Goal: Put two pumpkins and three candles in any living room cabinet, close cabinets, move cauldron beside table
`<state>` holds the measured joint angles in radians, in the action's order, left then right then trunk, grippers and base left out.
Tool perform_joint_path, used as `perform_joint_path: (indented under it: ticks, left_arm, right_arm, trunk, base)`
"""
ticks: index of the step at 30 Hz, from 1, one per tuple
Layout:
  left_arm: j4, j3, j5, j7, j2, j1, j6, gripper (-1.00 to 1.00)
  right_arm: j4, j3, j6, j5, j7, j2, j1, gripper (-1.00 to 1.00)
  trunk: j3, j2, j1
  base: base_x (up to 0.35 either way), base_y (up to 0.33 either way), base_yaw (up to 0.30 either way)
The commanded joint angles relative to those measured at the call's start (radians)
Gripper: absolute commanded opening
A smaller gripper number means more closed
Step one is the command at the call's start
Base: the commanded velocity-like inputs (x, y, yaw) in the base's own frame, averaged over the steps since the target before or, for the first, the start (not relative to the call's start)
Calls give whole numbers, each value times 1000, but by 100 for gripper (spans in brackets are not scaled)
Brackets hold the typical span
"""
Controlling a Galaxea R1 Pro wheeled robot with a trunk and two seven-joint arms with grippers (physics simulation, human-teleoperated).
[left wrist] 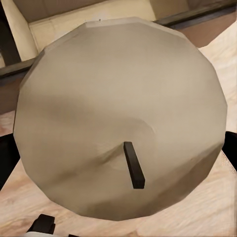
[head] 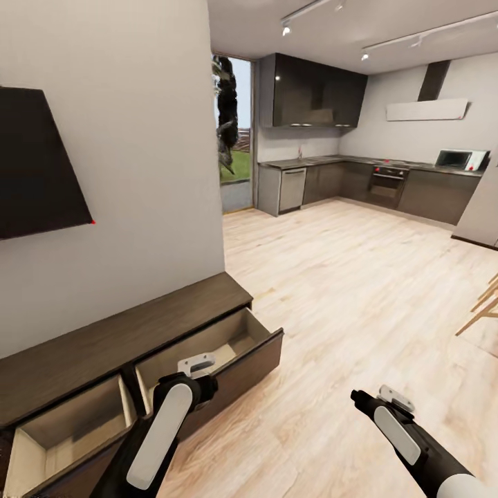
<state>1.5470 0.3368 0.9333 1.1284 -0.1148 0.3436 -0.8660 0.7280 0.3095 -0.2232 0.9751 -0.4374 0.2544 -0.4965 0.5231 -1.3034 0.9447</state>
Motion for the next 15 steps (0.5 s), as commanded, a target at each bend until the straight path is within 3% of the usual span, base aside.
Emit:
perform_joint_path:
  ticks: [1, 15]
  left_arm:
    - [1, 1, 7, 10, 0, 1, -5, -100]
    - [1, 1, 7, 10, 0, 1, -5, -100]
  right_arm:
    - [2, 5, -2, 5, -7, 2, 0, 100]
    - [2, 6, -2, 5, -7, 0, 0, 100]
  trunk:
    - [1, -1, 0]
    - [1, -1, 0]
  base:
    - [205, -253, 276]
    - [232, -243, 276]
